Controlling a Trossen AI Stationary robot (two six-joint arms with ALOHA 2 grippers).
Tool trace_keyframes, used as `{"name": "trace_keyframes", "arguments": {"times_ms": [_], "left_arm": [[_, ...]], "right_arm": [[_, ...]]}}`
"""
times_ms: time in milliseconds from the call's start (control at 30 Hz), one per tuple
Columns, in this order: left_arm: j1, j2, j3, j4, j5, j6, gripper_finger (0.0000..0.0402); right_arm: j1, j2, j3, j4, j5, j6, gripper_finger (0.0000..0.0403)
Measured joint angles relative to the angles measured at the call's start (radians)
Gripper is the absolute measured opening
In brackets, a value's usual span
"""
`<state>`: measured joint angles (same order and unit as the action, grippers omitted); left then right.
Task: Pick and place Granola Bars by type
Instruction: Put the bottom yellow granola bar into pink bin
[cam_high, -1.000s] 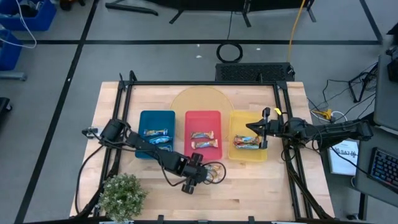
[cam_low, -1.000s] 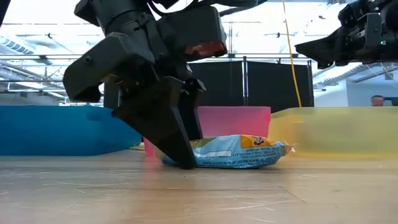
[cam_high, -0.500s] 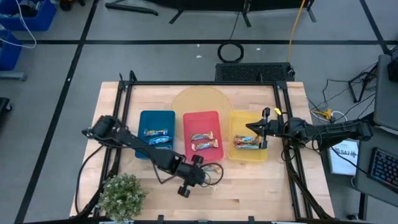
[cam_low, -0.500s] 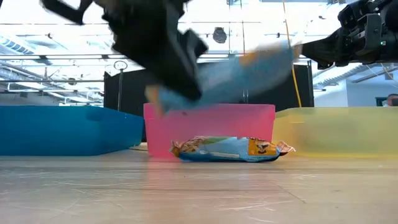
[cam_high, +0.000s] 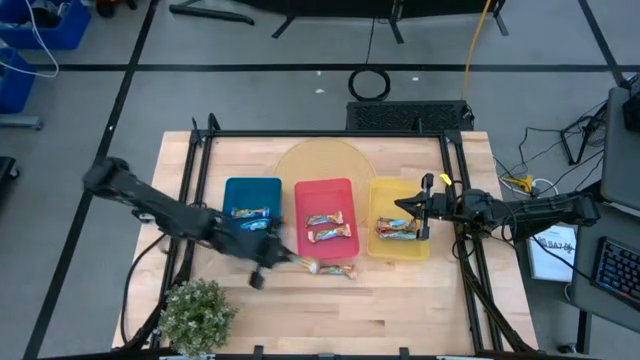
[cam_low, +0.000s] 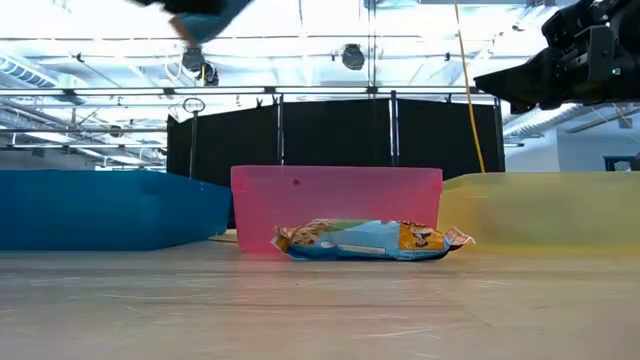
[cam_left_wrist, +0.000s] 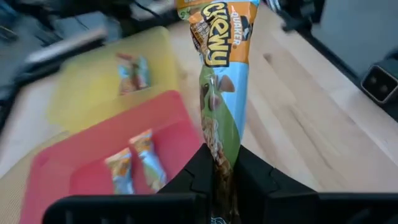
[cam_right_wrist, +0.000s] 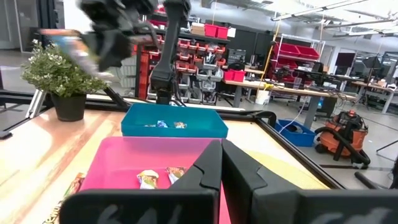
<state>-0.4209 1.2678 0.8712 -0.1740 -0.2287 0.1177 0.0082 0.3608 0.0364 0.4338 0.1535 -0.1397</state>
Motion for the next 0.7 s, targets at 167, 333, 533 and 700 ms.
{"name": "trace_keyframes", "arguments": {"times_ms": [167, 333, 533, 700], "left_arm": [[0.014, -0.303, -0.352, 0.276, -0.035, -0.047, 0.0043], [0.078, -0.493, -0.545, 0.441, -0.033, -0.17, 0.0042], [0.188, -0.521, -0.532, 0.422, -0.036, -0.35, 0.0042], [0.275, -0.381, -0.399, 0.351, -0.03, -0.365, 0.0042]], "right_arm": [[0.0, 0.0, 0.0, 0.003, 0.0, -0.001, 0.0], [0.0, 0.004, 0.0, 0.009, 0.0, 0.001, 0.0], [0.0, 0.013, 0.0, 0.02, 0.001, 0.015, 0.0], [0.0, 0.013, 0.0, 0.029, 0.002, 0.015, 0.0]]}}
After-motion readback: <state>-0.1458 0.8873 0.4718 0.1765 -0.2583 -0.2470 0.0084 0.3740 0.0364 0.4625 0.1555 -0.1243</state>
